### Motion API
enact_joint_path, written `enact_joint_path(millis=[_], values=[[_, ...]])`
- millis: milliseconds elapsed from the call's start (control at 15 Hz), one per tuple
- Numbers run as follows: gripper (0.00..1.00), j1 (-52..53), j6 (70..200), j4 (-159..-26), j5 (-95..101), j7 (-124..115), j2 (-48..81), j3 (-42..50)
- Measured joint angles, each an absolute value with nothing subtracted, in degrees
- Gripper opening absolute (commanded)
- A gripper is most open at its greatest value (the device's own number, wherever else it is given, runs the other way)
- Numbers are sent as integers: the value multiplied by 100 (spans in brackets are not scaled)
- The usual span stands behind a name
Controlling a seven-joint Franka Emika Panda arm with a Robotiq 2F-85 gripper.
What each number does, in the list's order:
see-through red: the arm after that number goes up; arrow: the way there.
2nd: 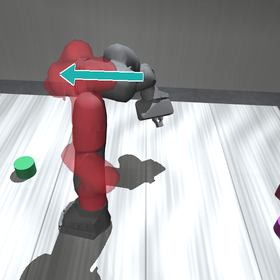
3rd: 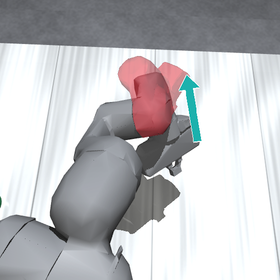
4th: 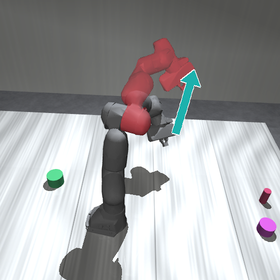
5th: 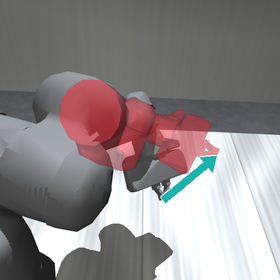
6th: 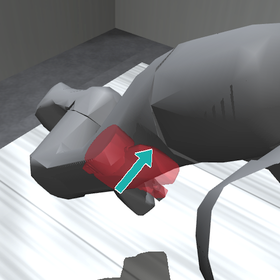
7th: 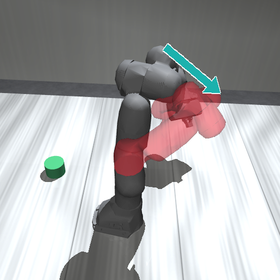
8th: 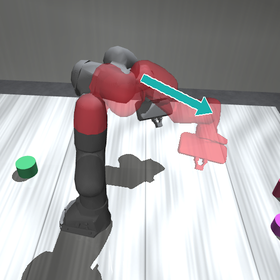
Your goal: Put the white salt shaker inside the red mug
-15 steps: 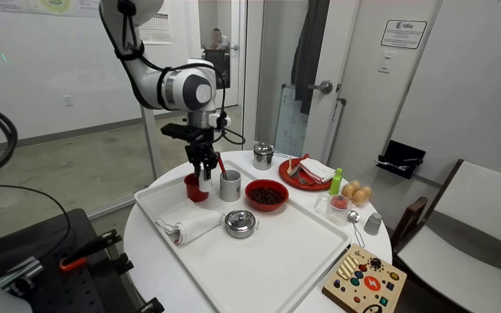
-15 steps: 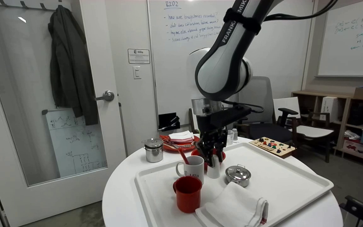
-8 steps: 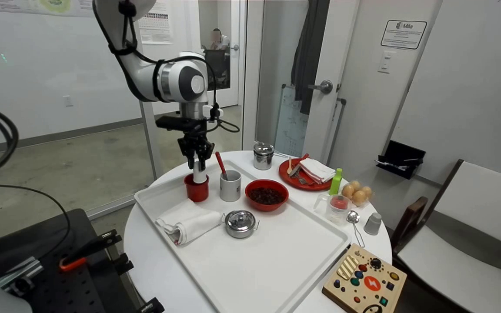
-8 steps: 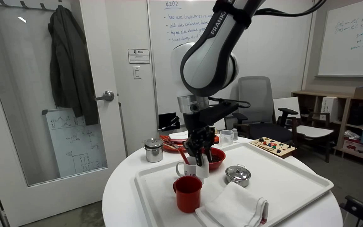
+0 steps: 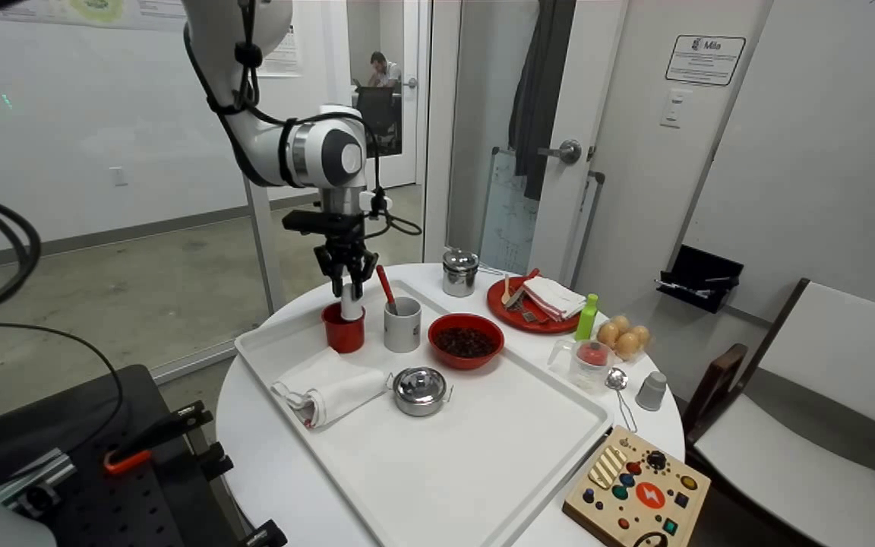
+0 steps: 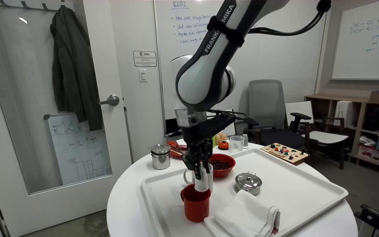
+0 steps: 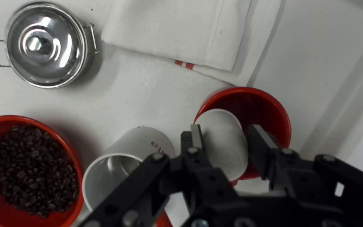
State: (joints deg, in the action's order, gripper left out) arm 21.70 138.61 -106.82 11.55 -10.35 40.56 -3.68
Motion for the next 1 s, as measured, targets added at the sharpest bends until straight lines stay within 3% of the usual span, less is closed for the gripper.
enact_joint_path(millis=[333,400,467,800,1000], values=[[18,2170,13654,-10123,1155,-859,4562,-375],[57,2171,13611,-10028,1155,-834,4633,-377],[66,2172,13571,-9942,1155,-805,4697,-380],[99,2173,13382,-9616,1155,-763,4898,-397],[100,2170,13333,-9511,1155,-758,4963,-398]])
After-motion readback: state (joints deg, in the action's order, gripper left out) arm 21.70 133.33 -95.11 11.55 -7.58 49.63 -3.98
